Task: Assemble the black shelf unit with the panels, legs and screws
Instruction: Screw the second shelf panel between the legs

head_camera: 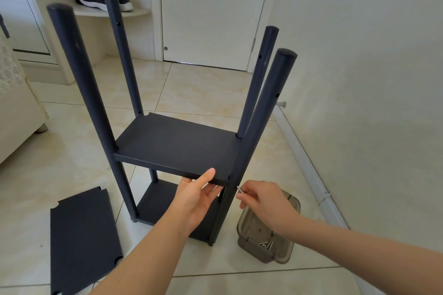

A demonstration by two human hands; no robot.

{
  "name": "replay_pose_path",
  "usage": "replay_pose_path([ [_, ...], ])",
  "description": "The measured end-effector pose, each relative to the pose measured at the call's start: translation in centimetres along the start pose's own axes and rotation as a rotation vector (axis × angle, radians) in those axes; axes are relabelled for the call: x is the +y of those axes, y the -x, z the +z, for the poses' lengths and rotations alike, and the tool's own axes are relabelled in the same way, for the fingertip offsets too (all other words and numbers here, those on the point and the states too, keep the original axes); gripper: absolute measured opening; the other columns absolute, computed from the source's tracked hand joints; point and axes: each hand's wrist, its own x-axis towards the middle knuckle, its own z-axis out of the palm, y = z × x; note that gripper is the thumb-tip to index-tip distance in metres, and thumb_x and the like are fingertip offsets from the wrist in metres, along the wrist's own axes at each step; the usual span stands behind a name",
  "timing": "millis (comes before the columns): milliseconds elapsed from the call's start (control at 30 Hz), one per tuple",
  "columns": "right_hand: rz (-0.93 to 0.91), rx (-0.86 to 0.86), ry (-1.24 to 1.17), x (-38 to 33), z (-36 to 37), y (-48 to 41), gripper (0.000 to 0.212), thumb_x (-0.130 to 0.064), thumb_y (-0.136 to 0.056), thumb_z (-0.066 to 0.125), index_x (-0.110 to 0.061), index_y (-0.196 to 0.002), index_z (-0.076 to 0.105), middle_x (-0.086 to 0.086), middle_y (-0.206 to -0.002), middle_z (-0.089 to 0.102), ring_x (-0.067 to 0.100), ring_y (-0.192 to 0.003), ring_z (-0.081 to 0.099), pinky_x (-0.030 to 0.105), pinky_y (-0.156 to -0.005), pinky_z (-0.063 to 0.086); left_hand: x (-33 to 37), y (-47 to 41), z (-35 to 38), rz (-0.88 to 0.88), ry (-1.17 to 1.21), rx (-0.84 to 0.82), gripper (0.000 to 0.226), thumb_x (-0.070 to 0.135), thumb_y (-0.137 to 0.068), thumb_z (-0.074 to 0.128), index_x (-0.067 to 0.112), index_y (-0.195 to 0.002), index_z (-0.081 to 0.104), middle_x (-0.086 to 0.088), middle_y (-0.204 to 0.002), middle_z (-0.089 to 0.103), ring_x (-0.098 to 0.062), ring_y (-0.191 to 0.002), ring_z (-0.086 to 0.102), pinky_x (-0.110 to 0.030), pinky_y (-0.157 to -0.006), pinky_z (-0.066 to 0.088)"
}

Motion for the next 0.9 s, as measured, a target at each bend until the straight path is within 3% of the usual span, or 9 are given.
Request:
replay_pose_path([
  [333, 0.025, -0.090, -0.104, -0.3, -0.4, 0.1, 0.024, -0.032, -0.103, 0.042, -0.026, -0.084, 0.057, -0.012, -0.068, 0.060, 0.004, -0.064, 0.059, 0.004, -0.062, 0.042, 0.1, 0.0, 0.1, -0.002, -0.043, 0.022, 0.042, 0.006, -0.090, 0.067, 0.005, -0.130, 0.053, -0.019, -0.122, 0.065, -0.029, -0.101, 0.072, -0.035, -0.074, 0.061],
  [500, 0.037, -0.082, -0.125, -0.2, -0.2, -0.2, 0.021, -0.031, -0.103, 0.043, -0.027, -0.088, 0.057, -0.012, -0.071, 0.059, 0.004, -0.068, 0.059, 0.004, -0.064, 0.041, 0.0, -0.1, 0.0, -0.006, -0.036, 0.024, 0.043, 0.006, -0.090, 0.068, 0.005, -0.130, 0.053, -0.019, -0.122, 0.066, -0.029, -0.099, 0.073, -0.036, -0.074, 0.061],
  [733, 0.086, -0.035, -0.104, 0.5, -1.3, -1.4, 0.029, -0.053, -0.086, 0.063, -0.026, -0.074, 0.061, -0.010, -0.065, 0.064, 0.007, -0.065, 0.063, 0.011, -0.063, 0.042, 0.0, -0.1, 0.0, -0.015, -0.033, 0.034, 0.045, 0.006, -0.090, 0.068, 0.009, -0.131, 0.052, -0.017, -0.124, 0.065, -0.030, -0.103, 0.071, -0.038, -0.078, 0.060],
  [833, 0.096, -0.022, -0.148, 0.3, -1.4, -1.6, 0.026, -0.050, -0.083, 0.068, -0.028, -0.092, 0.057, -0.010, -0.078, 0.065, 0.007, -0.072, 0.064, 0.016, -0.066, 0.048, 0.0, -0.1, 0.1, -0.017, -0.036, 0.045, 0.047, 0.007, -0.089, 0.069, 0.009, -0.133, 0.051, -0.016, -0.123, 0.065, -0.030, -0.104, 0.071, -0.038, -0.079, 0.060],
  [900, 0.111, -0.030, -0.173, -0.1, -1.4, -1.7, 0.043, -0.047, -0.083, 0.071, -0.031, -0.115, 0.047, -0.010, -0.094, 0.062, 0.008, -0.079, 0.062, 0.012, -0.065, 0.046, 0.0, -0.1, 0.1, -0.017, -0.040, 0.045, 0.047, 0.007, -0.090, 0.068, 0.009, -0.133, 0.051, -0.016, -0.122, 0.066, -0.030, -0.103, 0.071, -0.037, -0.078, 0.061],
])
